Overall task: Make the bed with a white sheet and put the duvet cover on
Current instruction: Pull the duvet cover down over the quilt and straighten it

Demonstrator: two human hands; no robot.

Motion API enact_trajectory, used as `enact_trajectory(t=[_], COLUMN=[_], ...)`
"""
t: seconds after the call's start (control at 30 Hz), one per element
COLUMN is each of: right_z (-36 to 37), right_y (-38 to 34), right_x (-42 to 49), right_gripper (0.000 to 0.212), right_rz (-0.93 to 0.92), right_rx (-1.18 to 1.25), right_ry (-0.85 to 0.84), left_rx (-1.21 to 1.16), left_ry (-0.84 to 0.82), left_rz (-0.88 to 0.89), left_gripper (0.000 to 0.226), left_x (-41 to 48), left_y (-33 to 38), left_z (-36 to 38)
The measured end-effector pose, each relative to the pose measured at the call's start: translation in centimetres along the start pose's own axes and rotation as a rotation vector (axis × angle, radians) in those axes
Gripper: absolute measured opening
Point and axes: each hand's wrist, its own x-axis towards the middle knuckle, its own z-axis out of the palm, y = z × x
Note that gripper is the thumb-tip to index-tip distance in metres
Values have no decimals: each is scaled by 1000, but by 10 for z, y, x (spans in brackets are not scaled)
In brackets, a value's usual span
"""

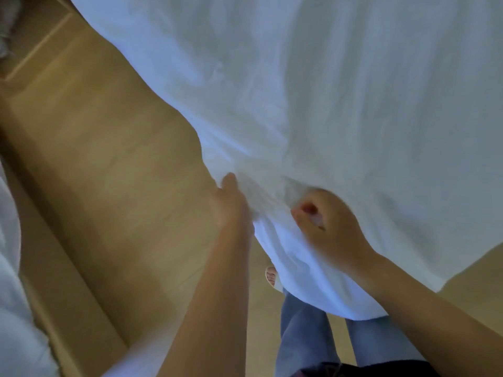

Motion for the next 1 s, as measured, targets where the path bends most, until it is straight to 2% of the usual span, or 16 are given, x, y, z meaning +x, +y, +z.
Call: enact_trajectory(t=[0.03, 0.1, 0.13, 0.2, 0.3, 0.4, 0.47, 0.5, 0.57, 0.6, 0.67, 0.8, 0.87, 1.0], right_z=[-4, -8, -8, -4, 3, 12, 13, 7, -16, -31, -51, -44, -39, -36], right_y=[-2, -4, -5, -4, 3, 11, 13, 14, 16, 18, 25, 37, 39, 41], right_x=[6, 18, 25, 41, 64, 72, 77, 80, 85, 87, 87, 91, 96, 98], right_gripper=[25, 66, 79, 89, 80, 45, 33, 29, 22, 29, 38, 27, 27, 30], right_rz=[17, -3, -13, 34, 184, 172, 147, 146, 85, 56, 81, 144, 141, 173], right_rx=[25, 42, 5, -163, -505, -697, -583, -416, -90, -27, -6, -122, -115, -145], right_ry=[39, 96, 121, 120, 34, -26, -55, -29, 176, 300, 391, 226, 197, 102], left_rx=[-149, -420, -466, -383, -56, 127, 256, 321, 370, 394, 473, 460, 489, 263], left_ry=[-84, -320, -398, -465, -377, -220, -147, -106, -53, -45, -19, 85, 48, 29], left_rz=[-7, 28, 41, 6, -163, -226, -162, -105, -48, -51, -63, -172, -200, -104], left_gripper=[29, 26, 26, 33, 30, 14, 13, 16, 32, 45, 69, 89, 79, 35], left_x=[-8, -28, -33, -37, -31, -13, -4, -2, 2, 5, 11, 22, 25, 9], left_y=[10, 27, 30, 29, 15, -7, -20, -24, -29, -32, -35, -36, -41, -29], left_z=[-9, -26, -29, -22, 7, 24, 28, 29, 31, 33, 40, 54, 56, 57])
